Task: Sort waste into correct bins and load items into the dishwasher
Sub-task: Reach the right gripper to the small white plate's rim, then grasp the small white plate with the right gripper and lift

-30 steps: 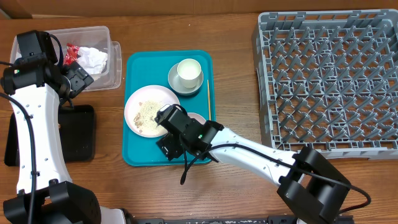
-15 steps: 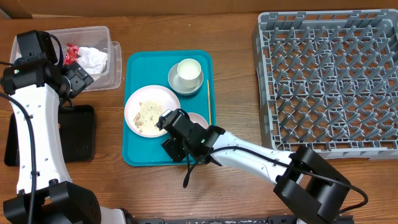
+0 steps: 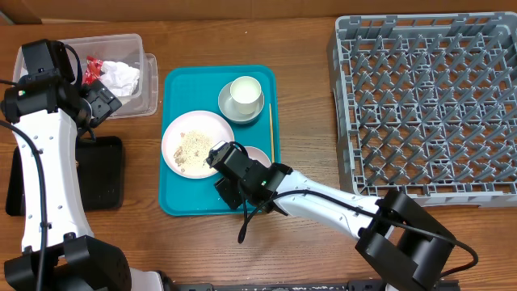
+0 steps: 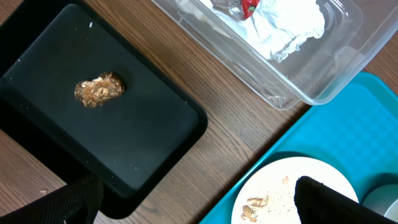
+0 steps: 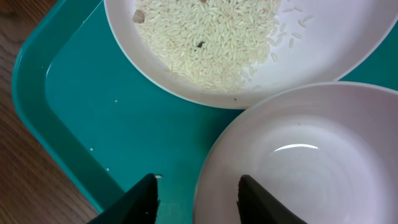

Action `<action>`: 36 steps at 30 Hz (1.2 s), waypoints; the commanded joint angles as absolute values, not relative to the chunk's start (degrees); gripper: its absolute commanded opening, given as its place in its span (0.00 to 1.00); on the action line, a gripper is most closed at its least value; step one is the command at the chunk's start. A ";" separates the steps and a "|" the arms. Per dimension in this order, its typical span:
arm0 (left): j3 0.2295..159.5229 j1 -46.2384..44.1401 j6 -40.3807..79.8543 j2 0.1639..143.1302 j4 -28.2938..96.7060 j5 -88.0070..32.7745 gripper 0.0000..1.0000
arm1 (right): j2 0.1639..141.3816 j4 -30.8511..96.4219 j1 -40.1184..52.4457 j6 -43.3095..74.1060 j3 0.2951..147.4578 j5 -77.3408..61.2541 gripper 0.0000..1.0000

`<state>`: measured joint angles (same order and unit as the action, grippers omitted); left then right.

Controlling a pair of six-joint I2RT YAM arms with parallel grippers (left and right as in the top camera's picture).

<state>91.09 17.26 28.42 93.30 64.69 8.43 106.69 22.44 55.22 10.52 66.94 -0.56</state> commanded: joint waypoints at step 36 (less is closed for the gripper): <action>90.74 17.23 29.17 93.73 64.62 8.97 1.00 | 101.95 33.50 52.75 13.72 78.56 3.46 0.04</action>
<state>91.09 17.26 28.42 93.27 64.71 8.43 107.92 30.94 54.65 13.02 73.80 1.56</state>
